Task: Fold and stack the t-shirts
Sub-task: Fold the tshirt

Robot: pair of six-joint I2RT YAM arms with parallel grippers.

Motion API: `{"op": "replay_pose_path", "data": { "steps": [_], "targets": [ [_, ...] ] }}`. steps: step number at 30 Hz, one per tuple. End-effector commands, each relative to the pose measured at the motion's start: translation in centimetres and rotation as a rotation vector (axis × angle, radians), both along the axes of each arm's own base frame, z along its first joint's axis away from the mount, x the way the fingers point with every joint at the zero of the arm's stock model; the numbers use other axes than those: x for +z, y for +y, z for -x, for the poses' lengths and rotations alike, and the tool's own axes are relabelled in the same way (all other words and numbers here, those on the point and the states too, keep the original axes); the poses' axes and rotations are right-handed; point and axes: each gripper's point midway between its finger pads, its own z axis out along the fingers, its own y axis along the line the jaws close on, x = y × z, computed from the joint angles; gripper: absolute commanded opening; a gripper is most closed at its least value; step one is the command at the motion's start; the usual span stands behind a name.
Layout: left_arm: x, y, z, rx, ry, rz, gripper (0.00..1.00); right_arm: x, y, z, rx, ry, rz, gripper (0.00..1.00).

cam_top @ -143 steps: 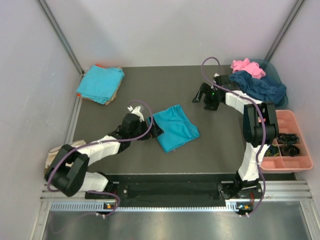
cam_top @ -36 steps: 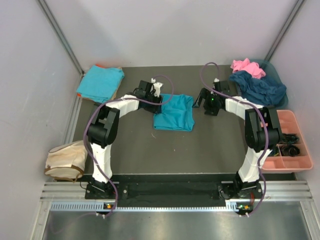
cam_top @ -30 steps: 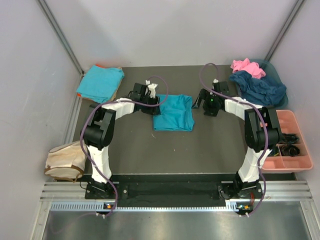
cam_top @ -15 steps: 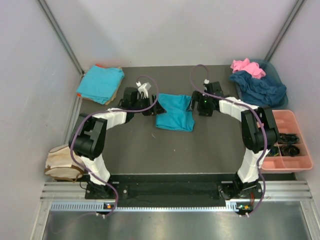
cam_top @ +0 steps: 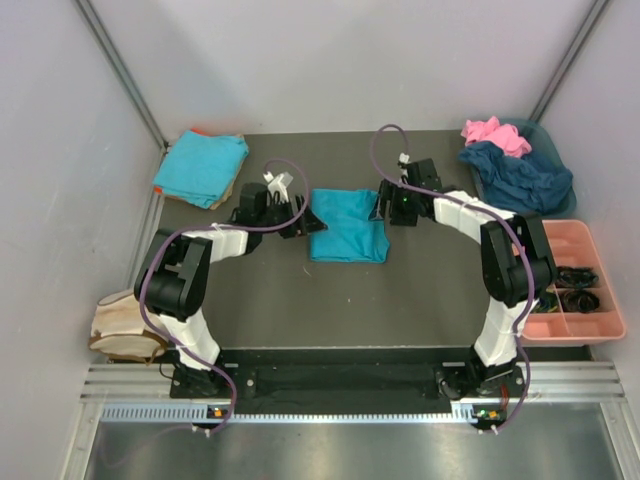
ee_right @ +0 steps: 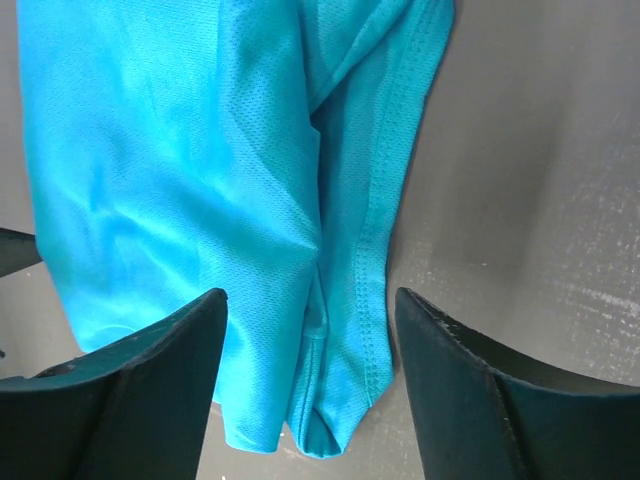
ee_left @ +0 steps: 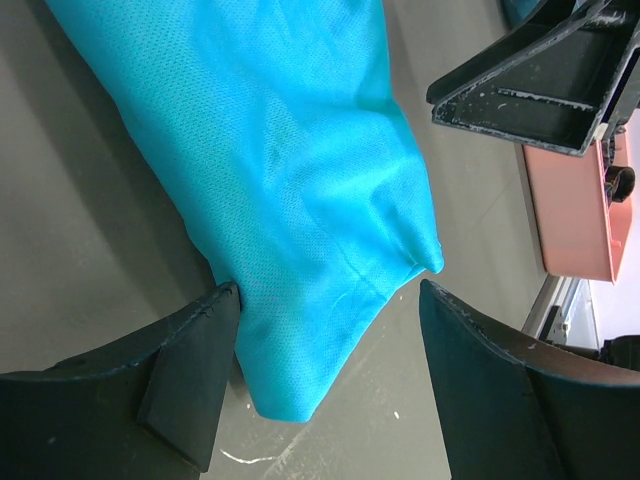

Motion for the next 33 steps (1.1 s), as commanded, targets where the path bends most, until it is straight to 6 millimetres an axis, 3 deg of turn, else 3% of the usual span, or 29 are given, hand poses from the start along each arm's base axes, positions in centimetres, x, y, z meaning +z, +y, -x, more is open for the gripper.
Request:
{"op": "replay_pose_path", "data": {
  "steps": [1, 13, 24, 33],
  "targets": [
    [0.8, 0.1, -0.1, -0.013, -0.044, 0.033, 0.77, 2.2, 1.8, -1.4, 0.044, -0.074, -0.026, 0.67],
    [-0.5, 0.9, 0.1, 0.002, -0.016, 0.042, 0.77, 1.3, 3.7, -1.5, 0.079, -0.056, -0.04, 0.61],
    [-0.8, 1.7, 0.2, 0.016, -0.007, 0.055, 0.77, 0.5, 4.5, -1.7, 0.085, -0.037, -0.053, 0.52],
    [-0.9, 2.2, 0.3, 0.026, -0.005, 0.059, 0.78, -0.2, 5.0, -1.6, 0.099, -0.017, -0.067, 0.52]
  ]
}}
